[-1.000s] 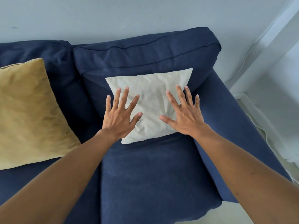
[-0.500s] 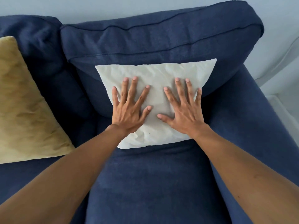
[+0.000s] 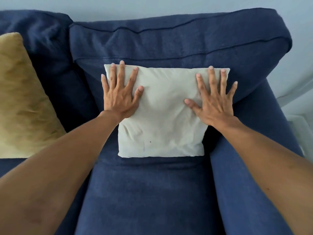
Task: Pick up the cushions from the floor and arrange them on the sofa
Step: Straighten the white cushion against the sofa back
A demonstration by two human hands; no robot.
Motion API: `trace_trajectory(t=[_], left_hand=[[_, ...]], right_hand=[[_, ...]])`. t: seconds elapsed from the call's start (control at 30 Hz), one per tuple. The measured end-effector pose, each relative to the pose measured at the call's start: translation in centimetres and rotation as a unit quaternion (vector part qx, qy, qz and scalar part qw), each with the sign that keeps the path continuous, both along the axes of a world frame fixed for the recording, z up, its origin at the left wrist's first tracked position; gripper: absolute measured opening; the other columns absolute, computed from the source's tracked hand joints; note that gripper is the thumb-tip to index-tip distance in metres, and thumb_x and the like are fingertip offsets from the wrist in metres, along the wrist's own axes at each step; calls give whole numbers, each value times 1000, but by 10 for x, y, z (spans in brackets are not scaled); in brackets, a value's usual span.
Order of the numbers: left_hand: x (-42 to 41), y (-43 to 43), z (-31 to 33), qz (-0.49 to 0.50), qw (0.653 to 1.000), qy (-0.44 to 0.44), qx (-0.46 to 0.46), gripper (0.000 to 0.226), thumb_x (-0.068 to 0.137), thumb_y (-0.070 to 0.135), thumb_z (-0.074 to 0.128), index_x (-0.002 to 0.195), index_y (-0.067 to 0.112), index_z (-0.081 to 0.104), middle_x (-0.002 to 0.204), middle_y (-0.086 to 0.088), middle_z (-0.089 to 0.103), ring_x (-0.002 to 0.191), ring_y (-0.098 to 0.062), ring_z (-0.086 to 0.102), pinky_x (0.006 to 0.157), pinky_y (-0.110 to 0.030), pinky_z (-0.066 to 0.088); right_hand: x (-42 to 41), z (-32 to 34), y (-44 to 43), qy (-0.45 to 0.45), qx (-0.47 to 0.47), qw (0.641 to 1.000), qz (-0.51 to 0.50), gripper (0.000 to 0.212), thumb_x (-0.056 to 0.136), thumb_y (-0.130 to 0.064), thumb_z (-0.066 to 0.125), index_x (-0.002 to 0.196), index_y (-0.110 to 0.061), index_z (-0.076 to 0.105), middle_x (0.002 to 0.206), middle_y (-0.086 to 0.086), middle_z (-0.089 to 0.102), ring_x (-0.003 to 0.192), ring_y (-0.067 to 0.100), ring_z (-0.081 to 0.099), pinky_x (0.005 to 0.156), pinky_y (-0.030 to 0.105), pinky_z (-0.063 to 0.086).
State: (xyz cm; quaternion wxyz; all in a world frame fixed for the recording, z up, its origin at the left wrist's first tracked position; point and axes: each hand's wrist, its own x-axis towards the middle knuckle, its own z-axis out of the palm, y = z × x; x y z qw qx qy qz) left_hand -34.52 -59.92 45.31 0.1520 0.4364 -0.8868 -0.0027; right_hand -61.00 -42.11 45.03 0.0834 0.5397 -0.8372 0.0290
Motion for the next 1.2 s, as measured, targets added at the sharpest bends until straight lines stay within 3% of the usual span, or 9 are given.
trace_trajectory(t=[0.27,0.4,0.5,0.67,0.8,0.9,1.0,1.13,1.2], left_hand=[[34,35,5,-15,996,62,-58,66,107,61,15,165,30,12,172,-15,0,158,-39,-4,123,-65,-1],[42,75,-32,-98,986,62,-122,63,108,56,23,164,27,22,171,-17,7,159,-37,0,123,-62,1],[34,94,-67,-124,982,42,-133,65,107,59,25,164,29,20,172,-14,6,159,-34,0,124,-60,0],[16,89,-102,-114,981,48,-147,67,106,60,29,165,30,18,173,-9,-1,160,-34,-1,124,-63,5],[7,60,-98,-116,977,65,-165,66,106,59,31,164,32,18,173,-12,5,160,-32,-1,124,-64,5],[5,41,-83,-100,981,64,-155,66,106,61,26,164,32,17,172,-14,9,159,-29,-5,123,-62,0],[9,32,-66,-77,988,53,-125,66,106,61,22,164,31,16,173,-12,6,159,-31,-5,122,-60,-5],[17,33,-44,-53,988,80,-120,65,106,58,21,164,27,23,172,-14,9,159,-38,2,123,-59,-8],[19,37,-36,-79,984,84,-137,66,106,58,20,163,25,27,171,-18,14,157,-42,7,123,-60,-4]], right_hand=[[29,3,26,0,-109,989,104,87,96,-78,25,164,-27,6,169,14,-5,155,42,-4,114,72,-5],[60,-34,45,59,-94,975,192,94,91,-83,26,162,-32,-8,168,7,-21,155,37,-5,117,62,-14],[68,-66,49,91,-81,967,223,104,85,-87,37,161,-31,-5,166,4,-30,156,32,-15,119,62,-12],[55,-96,38,152,-87,949,261,113,77,-91,49,161,-28,8,167,12,3,156,32,-3,120,61,-8],[21,-86,23,155,-82,953,246,116,75,-94,45,160,-30,-3,168,8,-9,155,26,-20,119,60,-11],[-3,-69,19,144,-63,962,224,115,77,-94,39,160,-31,-9,168,4,-26,155,24,-22,119,59,-15],[-17,-54,24,131,-55,972,185,111,79,-92,32,161,-31,-9,169,5,-22,155,25,-21,118,60,-17],[-15,-36,25,105,-96,981,134,99,87,-89,19,157,-34,-22,164,4,-36,152,27,-27,118,62,-16],[-3,-26,19,93,-127,976,150,95,89,-86,18,158,-34,-21,167,9,-22,154,27,-25,118,62,-16]])
